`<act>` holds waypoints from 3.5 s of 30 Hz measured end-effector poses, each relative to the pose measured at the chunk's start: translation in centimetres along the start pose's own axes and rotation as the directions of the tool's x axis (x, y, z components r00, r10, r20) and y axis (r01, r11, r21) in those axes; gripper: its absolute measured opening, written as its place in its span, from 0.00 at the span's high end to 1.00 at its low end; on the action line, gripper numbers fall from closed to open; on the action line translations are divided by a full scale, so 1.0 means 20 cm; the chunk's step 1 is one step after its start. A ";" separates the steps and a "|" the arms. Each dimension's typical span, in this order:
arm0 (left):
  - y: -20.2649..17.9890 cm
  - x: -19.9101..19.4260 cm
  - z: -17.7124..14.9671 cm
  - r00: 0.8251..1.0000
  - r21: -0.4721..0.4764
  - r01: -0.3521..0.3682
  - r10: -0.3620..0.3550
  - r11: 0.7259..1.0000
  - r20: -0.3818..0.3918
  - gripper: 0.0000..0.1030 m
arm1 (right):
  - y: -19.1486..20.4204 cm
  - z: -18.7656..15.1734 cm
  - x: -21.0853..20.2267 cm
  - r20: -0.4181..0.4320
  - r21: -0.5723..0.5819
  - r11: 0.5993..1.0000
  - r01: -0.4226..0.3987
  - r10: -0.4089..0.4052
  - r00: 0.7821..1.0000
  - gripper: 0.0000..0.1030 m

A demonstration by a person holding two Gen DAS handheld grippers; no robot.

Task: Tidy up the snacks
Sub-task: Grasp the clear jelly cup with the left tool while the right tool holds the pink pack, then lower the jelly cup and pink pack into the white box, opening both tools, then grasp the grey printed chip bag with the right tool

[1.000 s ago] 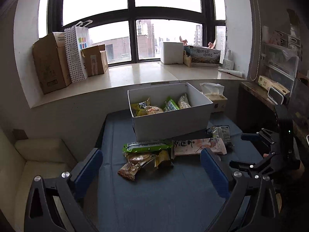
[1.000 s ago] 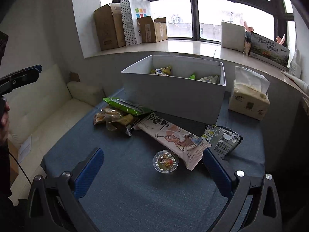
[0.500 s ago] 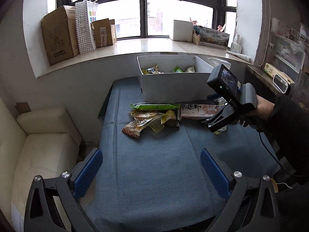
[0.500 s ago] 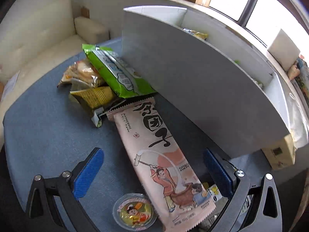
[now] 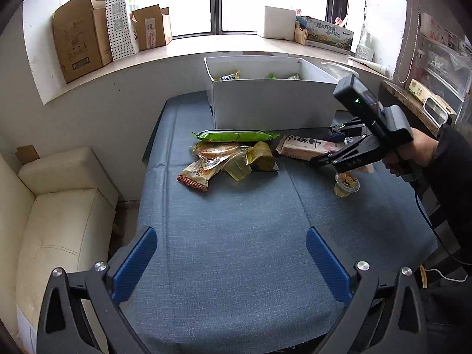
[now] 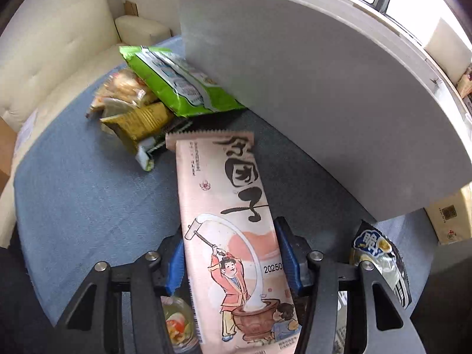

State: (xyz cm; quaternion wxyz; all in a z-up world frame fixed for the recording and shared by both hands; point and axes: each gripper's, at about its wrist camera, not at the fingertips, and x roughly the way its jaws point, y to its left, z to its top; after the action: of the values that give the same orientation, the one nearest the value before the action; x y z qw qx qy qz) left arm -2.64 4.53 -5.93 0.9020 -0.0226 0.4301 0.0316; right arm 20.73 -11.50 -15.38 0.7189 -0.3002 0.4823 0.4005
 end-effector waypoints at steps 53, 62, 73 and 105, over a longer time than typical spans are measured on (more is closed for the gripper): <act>-0.30 0.25 0.58 0.968 0.126 0.219 -0.232 0.968 0.096 0.66 | -0.06 -0.69 -0.73 0.437 0.498 0.843 -0.202 -0.043 0.898 0.45; -0.12 0.28 1.04 0.976 0.062 0.141 -0.149 0.988 0.159 0.66 | -0.33 -0.06 -0.81 0.475 0.514 0.845 -0.147 -0.138 0.869 0.45; 0.06 0.84 1.37 0.999 -0.001 -0.026 0.026 1.000 0.045 0.53 | -0.75 0.44 -0.57 0.322 0.634 0.773 0.027 -0.296 0.899 0.43; 0.09 0.04 0.48 0.981 -0.043 0.001 0.007 0.999 0.193 0.01 | 0.13 -0.40 -0.78 0.543 0.409 0.911 -0.046 -0.203 0.815 0.00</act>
State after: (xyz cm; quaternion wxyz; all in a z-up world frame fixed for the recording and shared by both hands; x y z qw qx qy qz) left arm 5.07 7.02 -0.48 0.9388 -0.0382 0.3396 0.0443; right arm 11.54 -21.18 -3.73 0.8927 -0.0307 0.3020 0.3330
